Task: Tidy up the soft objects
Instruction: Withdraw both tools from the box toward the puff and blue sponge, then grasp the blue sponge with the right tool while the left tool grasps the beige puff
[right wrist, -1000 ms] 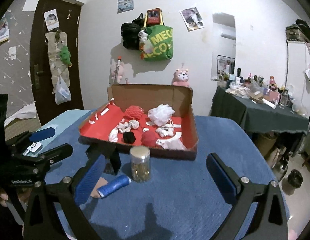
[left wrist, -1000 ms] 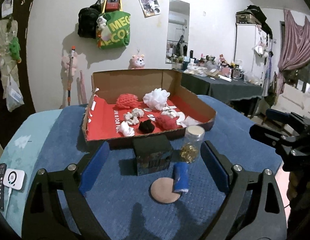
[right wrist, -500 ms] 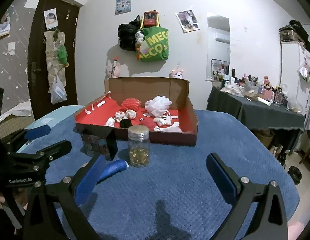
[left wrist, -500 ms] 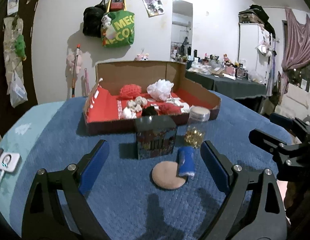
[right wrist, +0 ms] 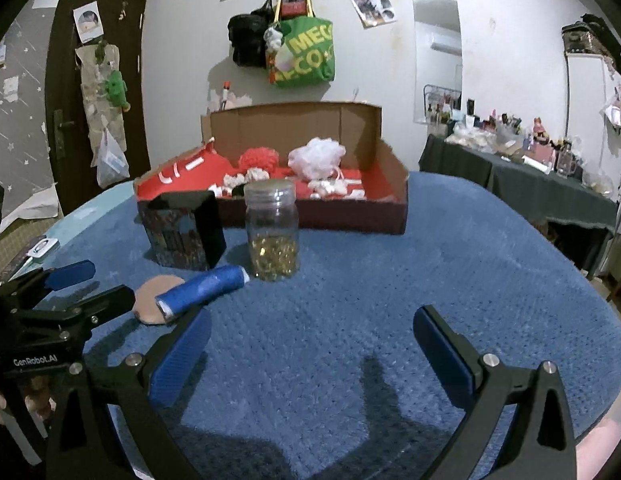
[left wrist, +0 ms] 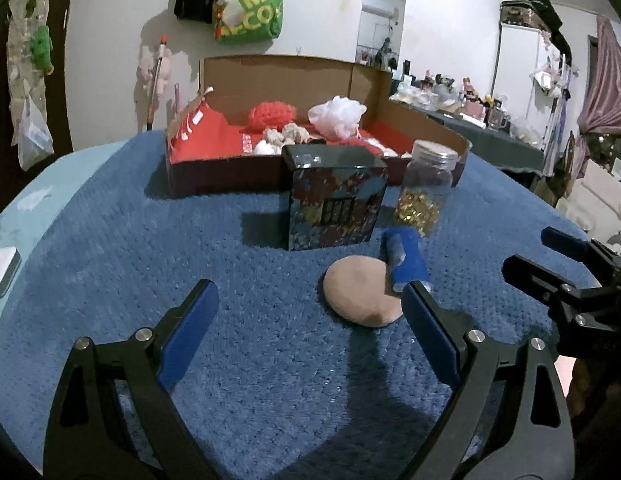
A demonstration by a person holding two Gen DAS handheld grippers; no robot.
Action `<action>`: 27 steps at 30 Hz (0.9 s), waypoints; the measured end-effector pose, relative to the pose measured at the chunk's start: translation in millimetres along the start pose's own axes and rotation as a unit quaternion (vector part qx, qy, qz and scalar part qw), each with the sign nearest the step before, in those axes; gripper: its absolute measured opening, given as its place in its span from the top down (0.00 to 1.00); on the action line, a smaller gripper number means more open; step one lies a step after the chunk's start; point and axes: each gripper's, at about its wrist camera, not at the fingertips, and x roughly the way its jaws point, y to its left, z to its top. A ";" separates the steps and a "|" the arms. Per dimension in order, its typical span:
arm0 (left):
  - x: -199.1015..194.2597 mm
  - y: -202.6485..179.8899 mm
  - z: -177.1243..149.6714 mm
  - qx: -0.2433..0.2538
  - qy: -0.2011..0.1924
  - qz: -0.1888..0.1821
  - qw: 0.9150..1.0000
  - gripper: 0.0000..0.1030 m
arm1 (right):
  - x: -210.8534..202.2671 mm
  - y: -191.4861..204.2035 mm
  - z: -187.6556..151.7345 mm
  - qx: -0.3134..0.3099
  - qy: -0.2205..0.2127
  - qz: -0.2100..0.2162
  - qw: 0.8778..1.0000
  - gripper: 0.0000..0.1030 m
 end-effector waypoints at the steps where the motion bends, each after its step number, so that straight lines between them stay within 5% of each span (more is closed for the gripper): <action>1: 0.9 0.7 -0.4 -0.001 0.003 0.000 1.000 0.09 | 3.5 -0.1 0.6 0.002 0.008 0.007 1.000 0.00; 9: 4.5 11.8 3.6 -0.001 0.027 -0.007 1.000 0.09 | 39.2 6.7 14.3 0.032 0.075 0.099 0.992 0.06; 11: 3.7 15.2 5.2 0.002 0.029 -0.005 1.000 0.09 | 50.9 10.3 17.9 0.045 0.099 0.127 0.986 0.22; 16: 1.8 22.8 7.2 0.002 0.032 -0.003 0.999 0.09 | 68.9 25.1 23.2 0.054 0.129 0.171 0.975 0.42; 19: 2.0 26.0 7.8 0.000 0.036 -0.003 0.999 0.09 | 73.4 30.2 27.0 0.061 0.139 0.207 0.967 0.68; 27: 4.1 22.3 9.3 0.001 0.040 -0.012 0.999 0.09 | 57.1 9.7 32.2 0.081 0.126 0.218 0.964 0.91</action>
